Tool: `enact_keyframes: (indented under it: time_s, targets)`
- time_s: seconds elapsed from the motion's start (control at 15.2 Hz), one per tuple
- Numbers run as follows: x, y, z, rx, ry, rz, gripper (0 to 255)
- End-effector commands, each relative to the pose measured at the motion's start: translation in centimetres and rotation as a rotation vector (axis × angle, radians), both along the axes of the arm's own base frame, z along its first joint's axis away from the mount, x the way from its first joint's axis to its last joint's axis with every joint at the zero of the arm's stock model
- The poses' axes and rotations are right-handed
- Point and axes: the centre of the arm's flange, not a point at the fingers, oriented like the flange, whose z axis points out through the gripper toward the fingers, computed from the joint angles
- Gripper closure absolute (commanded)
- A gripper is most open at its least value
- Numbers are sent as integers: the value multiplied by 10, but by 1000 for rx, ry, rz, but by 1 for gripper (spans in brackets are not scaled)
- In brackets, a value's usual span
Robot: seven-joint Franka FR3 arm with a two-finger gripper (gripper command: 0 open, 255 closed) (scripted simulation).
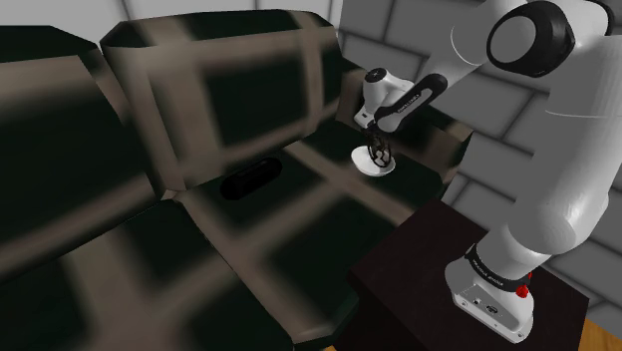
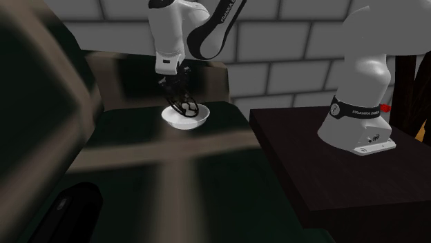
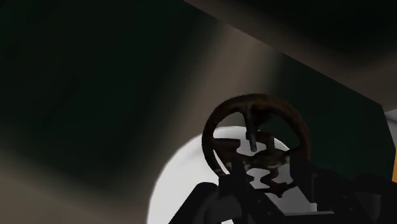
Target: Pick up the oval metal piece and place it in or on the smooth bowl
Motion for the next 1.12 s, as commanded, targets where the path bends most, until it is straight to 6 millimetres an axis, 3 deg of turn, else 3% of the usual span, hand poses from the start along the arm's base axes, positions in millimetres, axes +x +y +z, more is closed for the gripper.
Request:
enact_keyframes:
  time_s: [0.0,0.26,0.53,1.06]
  targets:
    - [-2,-1,-3,1,8,-3,0]
    - [-2,0,-4,1,8,-3,0]
    - [-3,24,40,1,8,-3,0]
    - [-3,24,40,1,8,-3,0]
